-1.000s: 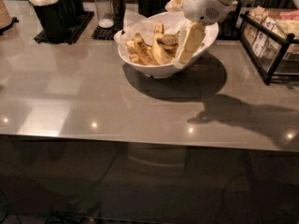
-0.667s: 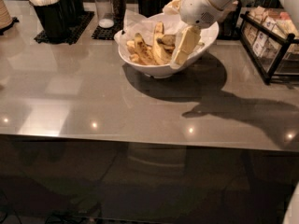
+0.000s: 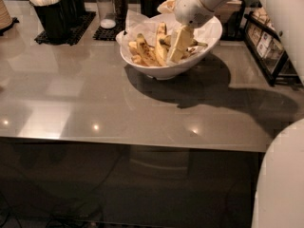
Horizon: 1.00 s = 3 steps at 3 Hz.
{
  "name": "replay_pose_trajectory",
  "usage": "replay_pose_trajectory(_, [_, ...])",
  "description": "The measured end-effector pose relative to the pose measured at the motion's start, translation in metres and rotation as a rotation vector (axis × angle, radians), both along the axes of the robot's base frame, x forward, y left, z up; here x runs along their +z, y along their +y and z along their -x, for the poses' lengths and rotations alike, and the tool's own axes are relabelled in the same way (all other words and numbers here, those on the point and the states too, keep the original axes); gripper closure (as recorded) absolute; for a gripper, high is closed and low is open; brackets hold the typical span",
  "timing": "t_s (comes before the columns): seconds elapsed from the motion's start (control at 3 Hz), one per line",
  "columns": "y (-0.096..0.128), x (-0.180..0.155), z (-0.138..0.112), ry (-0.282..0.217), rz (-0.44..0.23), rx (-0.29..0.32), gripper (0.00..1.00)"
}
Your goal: Pick banana from white bowl
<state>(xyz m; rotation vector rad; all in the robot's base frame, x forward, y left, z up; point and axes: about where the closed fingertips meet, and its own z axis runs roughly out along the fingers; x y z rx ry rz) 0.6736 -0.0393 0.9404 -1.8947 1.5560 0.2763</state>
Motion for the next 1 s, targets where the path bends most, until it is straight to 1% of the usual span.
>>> replay_pose_trajectory(0.33, [0.003,0.0007,-0.012,-0.023,-0.017,-0.01,0.0])
replay_pose_trajectory(0.67, [0.0031,0.0008,-0.0122,-0.024,-0.017,-0.01,0.18])
replay_pose_trajectory(1.0, [0.0032,0.0007,-0.0122,-0.024,-0.017,-0.01,0.42])
